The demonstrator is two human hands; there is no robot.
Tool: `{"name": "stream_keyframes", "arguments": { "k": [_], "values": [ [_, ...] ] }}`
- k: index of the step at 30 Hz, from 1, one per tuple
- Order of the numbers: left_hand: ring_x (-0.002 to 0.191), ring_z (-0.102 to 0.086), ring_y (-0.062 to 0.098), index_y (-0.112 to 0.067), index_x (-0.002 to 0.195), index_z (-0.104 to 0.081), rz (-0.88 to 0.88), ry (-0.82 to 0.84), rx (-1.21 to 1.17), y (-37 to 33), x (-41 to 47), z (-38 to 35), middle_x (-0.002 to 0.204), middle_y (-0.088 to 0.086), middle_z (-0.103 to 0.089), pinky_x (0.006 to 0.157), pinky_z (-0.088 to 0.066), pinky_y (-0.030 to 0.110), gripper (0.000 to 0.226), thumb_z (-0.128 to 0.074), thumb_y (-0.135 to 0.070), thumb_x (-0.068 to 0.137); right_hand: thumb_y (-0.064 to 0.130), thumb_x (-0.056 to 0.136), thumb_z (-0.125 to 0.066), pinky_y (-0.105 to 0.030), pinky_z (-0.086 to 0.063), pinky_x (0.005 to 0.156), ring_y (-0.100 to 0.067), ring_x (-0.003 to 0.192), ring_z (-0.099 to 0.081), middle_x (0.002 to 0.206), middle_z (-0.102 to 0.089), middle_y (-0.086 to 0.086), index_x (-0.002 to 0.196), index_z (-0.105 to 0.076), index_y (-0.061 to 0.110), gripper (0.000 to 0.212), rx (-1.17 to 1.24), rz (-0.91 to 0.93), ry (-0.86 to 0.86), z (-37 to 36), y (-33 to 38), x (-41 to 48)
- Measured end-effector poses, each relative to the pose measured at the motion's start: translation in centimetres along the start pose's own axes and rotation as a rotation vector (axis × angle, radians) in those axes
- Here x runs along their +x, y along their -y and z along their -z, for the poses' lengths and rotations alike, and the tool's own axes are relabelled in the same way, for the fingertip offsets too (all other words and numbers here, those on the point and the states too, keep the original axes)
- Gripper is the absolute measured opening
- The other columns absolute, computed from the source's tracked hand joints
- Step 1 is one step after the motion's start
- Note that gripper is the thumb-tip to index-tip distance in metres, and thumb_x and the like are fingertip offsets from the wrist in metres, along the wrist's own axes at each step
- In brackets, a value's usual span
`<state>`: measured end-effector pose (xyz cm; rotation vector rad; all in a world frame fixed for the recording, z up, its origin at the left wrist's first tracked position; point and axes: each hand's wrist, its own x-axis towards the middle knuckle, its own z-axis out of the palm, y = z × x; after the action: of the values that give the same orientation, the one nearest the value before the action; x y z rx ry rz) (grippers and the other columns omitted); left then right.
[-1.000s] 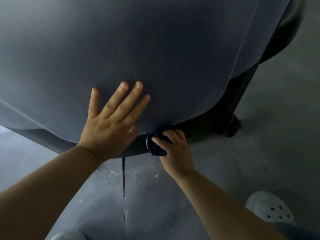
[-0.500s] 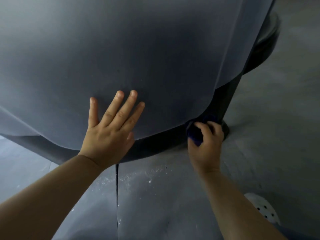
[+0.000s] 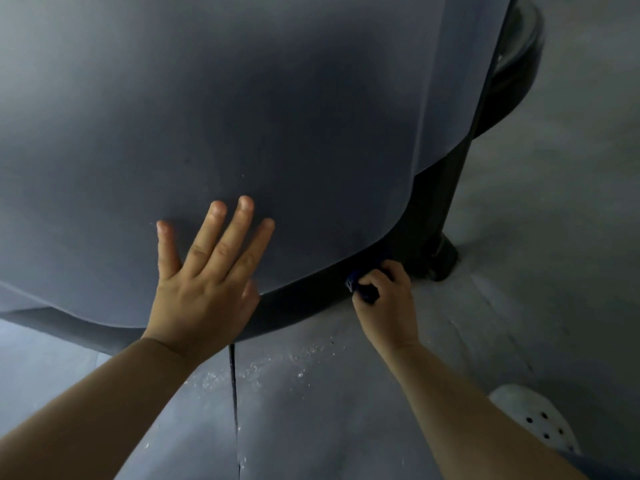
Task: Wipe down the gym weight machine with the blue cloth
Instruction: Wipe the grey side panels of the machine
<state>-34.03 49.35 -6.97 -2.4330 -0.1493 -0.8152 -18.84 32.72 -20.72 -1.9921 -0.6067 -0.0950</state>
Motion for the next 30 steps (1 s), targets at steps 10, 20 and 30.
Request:
{"name": "stream_keyframes", "arguments": {
  "k": [10, 20, 30],
  "values": [
    [0.152, 0.0, 0.022, -0.014, 0.152, -0.031, -0.021, 0.006, -0.016, -1.2, 0.2, -0.4, 0.165, 0.005, 0.001, 0.118, 0.009, 0.057, 0.078, -0.06, -0.013, 0.08, 0.0, 0.069, -0.075, -0.023, -0.047, 0.083, -0.021, 0.105, -0.049, 0.107, -0.064, -0.009, 0.089, -0.077, 0.01, 0.023, -0.087, 0.268, -0.082, -0.8, -0.3, -0.2],
    [0.152, 0.002, 0.02, -0.016, 0.153, -0.028, -0.085, 0.125, 0.028, -1.4, 0.2, 0.1, 0.165, 0.004, -0.002, 0.118, 0.009, 0.056, 0.082, -0.058, -0.013, 0.076, 0.011, 0.074, -0.071, -0.036, -0.052, 0.087, -0.032, 0.102, -0.059, 0.113, -0.057, -0.008, 0.094, -0.074, 0.005, 0.021, 0.015, -0.048, -0.153, 0.7, -1.3, 0.3],
    [0.152, 0.003, 0.02, -0.014, 0.154, -0.026, -0.118, 0.1, -0.017, -4.0, 4.8, 1.1, 0.163, 0.007, -0.012, 0.118, 0.012, 0.052, 0.08, -0.056, -0.016, 0.08, 0.012, 0.075, -0.067, -0.029, -0.05, 0.089, -0.033, 0.107, -0.056, 0.117, -0.056, -0.014, 0.089, -0.069, 0.008, 0.015, 0.105, 0.213, -0.298, 3.8, 2.4, 5.5]
  ]
}}
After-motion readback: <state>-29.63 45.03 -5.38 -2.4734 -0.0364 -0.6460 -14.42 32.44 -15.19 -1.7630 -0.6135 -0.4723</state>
